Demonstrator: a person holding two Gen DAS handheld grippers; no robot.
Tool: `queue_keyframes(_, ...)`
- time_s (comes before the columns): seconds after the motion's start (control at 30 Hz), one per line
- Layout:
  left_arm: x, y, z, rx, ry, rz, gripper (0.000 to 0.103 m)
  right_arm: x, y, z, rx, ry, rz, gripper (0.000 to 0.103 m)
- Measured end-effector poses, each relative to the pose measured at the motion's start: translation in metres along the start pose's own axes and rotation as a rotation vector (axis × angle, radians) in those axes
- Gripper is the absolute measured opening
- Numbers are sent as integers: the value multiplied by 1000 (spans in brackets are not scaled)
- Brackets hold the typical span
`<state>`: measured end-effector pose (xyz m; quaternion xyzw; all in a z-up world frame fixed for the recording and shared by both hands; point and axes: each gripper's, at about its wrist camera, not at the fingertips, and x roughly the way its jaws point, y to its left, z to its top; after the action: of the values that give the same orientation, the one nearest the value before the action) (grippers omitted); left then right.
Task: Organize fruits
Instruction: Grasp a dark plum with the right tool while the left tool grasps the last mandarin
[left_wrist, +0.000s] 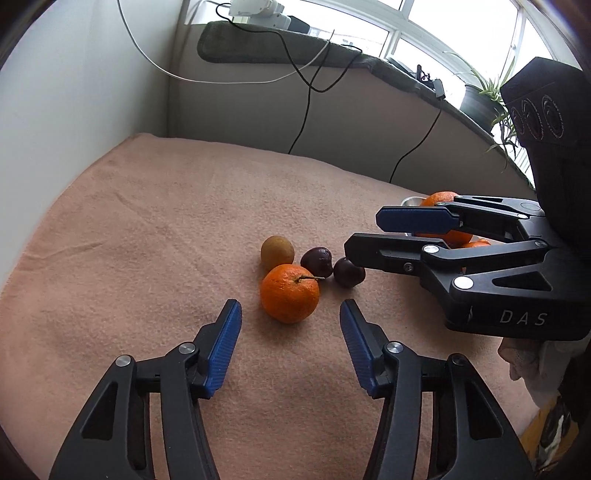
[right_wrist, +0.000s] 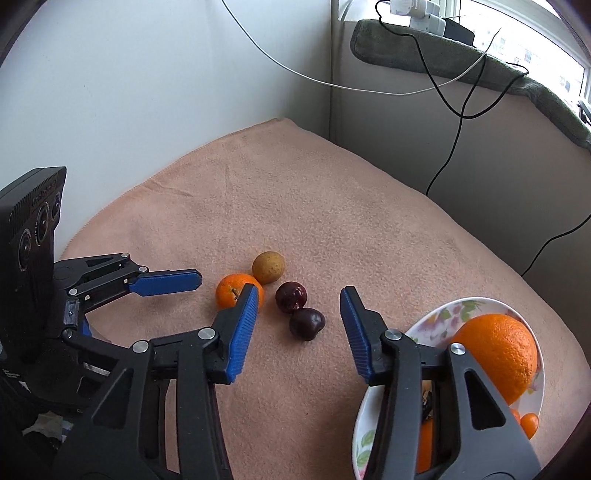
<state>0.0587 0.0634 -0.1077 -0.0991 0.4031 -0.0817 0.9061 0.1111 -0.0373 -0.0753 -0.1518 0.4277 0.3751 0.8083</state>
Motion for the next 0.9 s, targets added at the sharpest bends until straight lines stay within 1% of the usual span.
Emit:
queue_keyframes(0.13,3,-1,2,6,4,-2,49,14,-2,7,7,37,25,45)
queue_keyframes(0.37,10,0,4,7,14,-6,47,36,-9,13,34,108,57,36)
queue_keyframes(0.53,16,0,7,14,27,-13,44,44,-10,14,37,138,83,35)
queue_keyframes(0.67,20,-1,8,19,38,-19,42,53,-6,13,10,173,77,35)
queue_keyframes(0.83,31,0,15,16,49,-16,36,57,-4,12,4,167,67,31)
queue_keyframes(0.9,33,0,17,15,49,-16,36,57,-3,12,0,164,70,28)
